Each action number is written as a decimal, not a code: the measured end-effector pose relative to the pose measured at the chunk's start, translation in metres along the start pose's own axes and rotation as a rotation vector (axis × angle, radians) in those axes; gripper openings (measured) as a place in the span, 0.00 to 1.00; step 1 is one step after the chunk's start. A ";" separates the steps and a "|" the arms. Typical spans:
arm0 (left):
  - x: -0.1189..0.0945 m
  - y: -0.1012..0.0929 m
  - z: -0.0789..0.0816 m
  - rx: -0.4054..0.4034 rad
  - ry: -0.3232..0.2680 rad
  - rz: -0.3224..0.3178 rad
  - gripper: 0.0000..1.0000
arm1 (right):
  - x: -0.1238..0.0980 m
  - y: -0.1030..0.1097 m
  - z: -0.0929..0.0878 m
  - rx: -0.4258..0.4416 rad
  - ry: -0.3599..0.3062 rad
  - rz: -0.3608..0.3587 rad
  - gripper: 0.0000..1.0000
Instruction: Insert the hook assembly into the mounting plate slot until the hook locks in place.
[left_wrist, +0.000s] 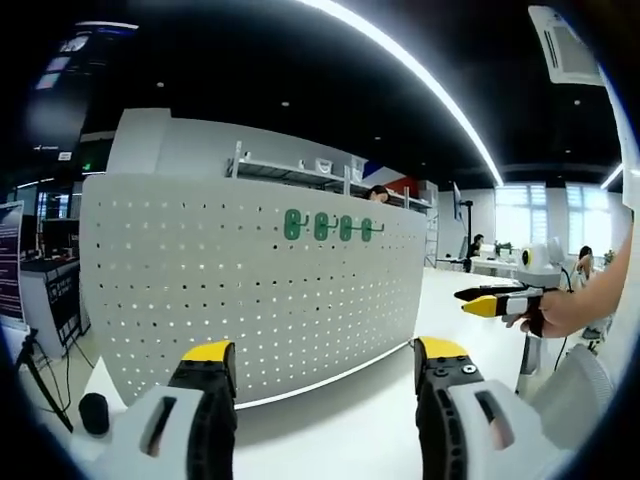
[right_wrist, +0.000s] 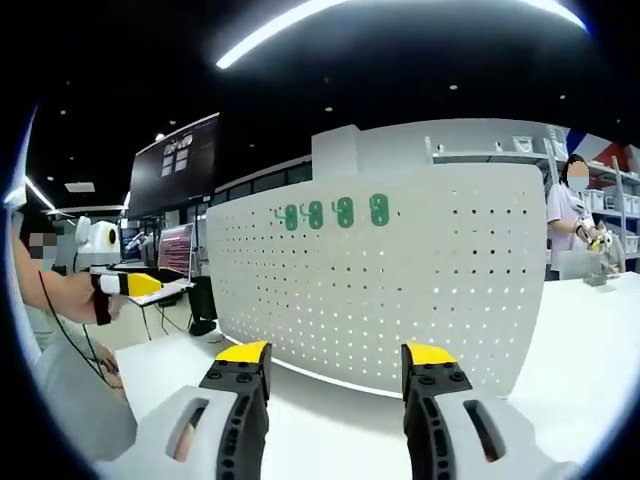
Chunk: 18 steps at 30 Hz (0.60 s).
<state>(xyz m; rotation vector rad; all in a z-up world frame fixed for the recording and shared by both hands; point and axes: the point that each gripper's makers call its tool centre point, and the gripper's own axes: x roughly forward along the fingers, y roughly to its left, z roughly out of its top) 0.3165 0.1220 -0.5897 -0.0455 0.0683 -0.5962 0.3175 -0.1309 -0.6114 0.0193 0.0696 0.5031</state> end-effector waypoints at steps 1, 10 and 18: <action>-0.001 0.001 0.000 0.000 0.001 0.001 0.75 | -0.002 -0.002 -0.003 0.002 0.003 -0.001 0.51; -0.015 0.008 -0.008 0.000 0.006 0.027 0.76 | -0.018 -0.003 -0.014 0.013 0.023 -0.007 0.52; -0.025 0.009 -0.016 -0.001 0.021 0.041 0.76 | -0.032 -0.006 -0.022 0.015 0.038 -0.017 0.52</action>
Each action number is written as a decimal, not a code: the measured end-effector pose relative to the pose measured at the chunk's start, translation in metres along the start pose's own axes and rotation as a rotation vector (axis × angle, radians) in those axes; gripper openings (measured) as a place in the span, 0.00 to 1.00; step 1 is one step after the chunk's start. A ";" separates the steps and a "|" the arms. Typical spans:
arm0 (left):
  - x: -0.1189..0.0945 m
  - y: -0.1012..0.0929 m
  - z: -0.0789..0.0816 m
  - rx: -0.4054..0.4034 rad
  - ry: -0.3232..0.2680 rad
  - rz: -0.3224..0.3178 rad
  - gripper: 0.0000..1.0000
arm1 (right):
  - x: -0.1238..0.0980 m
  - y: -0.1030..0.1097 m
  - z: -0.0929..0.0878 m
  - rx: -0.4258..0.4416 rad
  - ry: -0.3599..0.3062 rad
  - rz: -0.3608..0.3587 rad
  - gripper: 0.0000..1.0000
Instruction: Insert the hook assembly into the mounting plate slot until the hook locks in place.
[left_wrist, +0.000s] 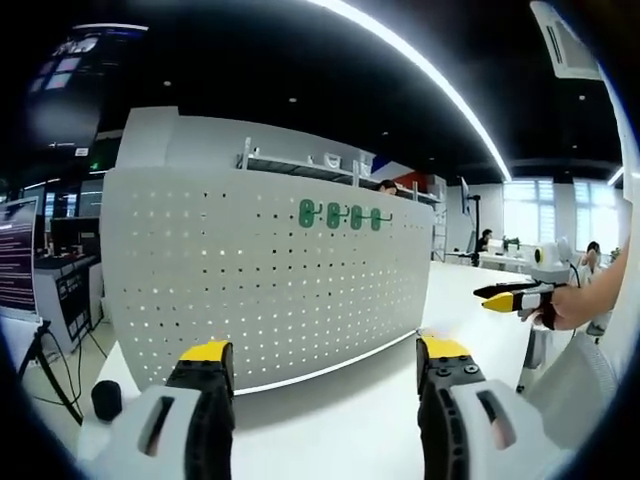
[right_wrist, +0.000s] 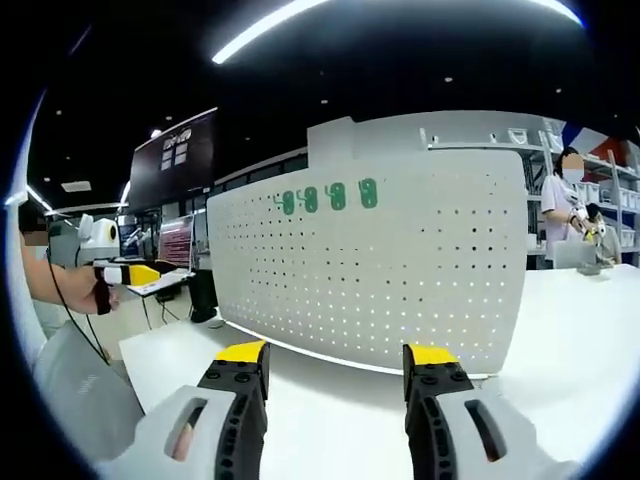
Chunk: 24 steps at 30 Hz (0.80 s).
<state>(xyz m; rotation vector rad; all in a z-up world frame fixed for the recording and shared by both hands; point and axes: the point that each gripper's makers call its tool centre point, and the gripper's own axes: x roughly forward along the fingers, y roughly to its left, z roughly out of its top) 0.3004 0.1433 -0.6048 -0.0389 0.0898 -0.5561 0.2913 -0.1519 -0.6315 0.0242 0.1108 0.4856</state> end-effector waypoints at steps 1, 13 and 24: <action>-0.002 0.000 -0.001 -0.001 0.002 0.004 0.77 | -0.001 0.000 0.000 -0.001 -0.001 -0.002 0.52; -0.017 0.001 -0.021 -0.012 0.030 0.013 0.78 | -0.017 -0.002 -0.014 0.021 0.021 -0.014 0.52; -0.024 0.000 -0.021 -0.018 0.024 0.017 0.79 | -0.024 0.005 -0.019 0.041 0.018 -0.015 0.53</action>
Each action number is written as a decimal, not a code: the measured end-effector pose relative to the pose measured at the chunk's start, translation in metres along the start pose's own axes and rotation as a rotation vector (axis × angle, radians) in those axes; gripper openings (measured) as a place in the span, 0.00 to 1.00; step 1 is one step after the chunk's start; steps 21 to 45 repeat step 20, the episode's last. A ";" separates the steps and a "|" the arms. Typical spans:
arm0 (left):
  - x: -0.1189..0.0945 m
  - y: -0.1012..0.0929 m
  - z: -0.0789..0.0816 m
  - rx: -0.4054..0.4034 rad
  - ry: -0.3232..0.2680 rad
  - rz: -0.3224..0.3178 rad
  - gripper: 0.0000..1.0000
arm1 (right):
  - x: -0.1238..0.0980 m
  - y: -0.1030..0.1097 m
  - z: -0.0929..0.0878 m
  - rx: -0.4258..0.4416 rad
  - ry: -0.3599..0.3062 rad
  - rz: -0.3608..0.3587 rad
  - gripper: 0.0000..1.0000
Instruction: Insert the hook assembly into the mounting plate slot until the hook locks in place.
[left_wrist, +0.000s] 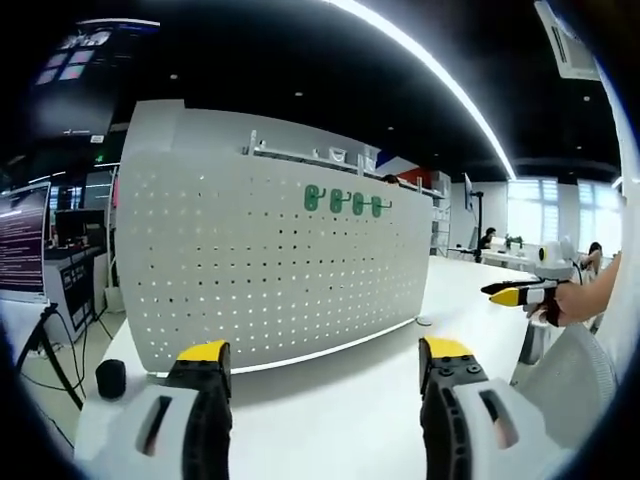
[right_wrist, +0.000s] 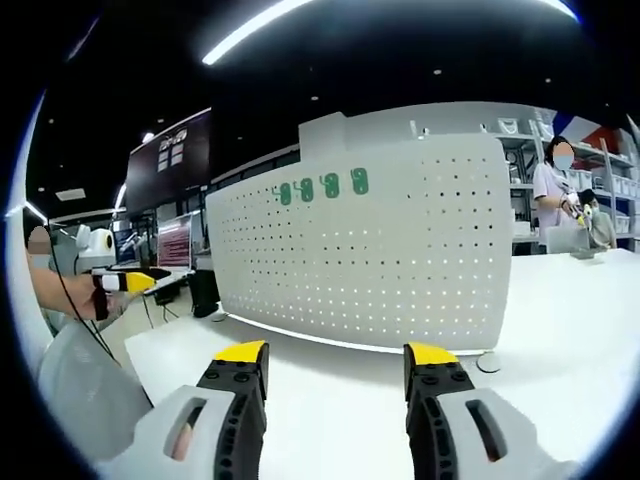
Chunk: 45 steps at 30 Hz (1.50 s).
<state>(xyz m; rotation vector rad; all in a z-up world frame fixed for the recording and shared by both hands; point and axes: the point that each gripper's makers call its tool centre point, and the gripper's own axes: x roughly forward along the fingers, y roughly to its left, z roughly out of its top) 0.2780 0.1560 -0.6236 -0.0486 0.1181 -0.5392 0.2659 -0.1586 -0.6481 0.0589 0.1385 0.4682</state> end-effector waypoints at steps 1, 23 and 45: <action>0.000 0.001 0.000 0.004 0.000 0.002 0.79 | 0.000 0.000 0.000 0.000 0.000 0.000 0.53; -0.002 0.003 0.001 -0.001 -0.005 0.012 0.80 | -0.001 0.009 -0.001 0.019 -0.017 0.007 0.54; -0.002 0.003 0.001 -0.001 -0.005 0.012 0.80 | -0.001 0.009 -0.001 0.019 -0.017 0.007 0.54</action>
